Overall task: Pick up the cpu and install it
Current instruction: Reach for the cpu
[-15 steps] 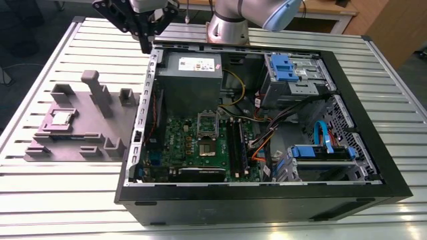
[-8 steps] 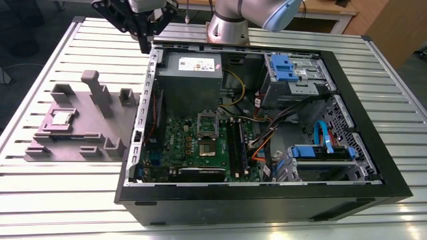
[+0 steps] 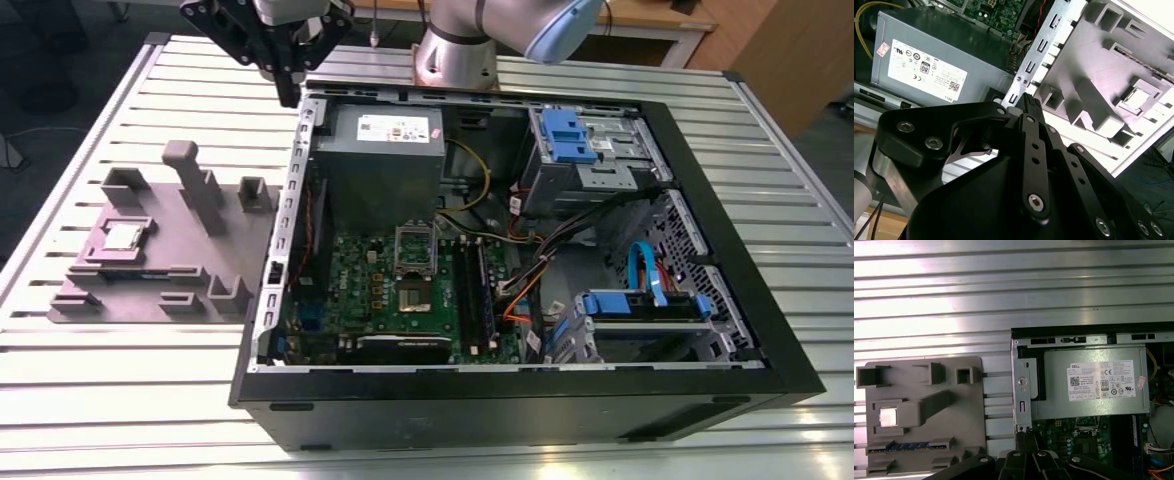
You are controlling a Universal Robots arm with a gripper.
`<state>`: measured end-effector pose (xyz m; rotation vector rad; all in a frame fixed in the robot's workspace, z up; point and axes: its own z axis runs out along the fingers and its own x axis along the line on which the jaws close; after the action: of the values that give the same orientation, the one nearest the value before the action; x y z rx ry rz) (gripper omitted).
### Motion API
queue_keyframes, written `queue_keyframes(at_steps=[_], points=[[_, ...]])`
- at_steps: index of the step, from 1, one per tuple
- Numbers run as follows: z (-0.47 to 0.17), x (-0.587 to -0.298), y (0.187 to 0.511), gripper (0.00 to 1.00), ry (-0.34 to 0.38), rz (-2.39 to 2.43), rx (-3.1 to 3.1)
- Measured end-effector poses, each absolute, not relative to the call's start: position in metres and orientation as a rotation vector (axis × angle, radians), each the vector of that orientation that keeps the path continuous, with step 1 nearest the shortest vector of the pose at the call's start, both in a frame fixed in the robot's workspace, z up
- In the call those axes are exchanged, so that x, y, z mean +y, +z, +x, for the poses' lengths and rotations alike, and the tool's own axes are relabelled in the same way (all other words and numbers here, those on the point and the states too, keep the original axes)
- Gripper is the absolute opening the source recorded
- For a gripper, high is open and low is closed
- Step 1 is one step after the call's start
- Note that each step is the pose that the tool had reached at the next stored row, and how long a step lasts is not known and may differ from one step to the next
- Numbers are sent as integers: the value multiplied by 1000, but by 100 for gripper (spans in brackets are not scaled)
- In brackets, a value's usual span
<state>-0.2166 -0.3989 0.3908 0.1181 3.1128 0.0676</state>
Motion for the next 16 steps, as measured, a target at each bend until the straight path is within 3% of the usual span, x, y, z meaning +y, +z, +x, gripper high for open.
queue_keyframes(at_steps=[16], points=[[-226,-399,390,10,68,118,3113]])
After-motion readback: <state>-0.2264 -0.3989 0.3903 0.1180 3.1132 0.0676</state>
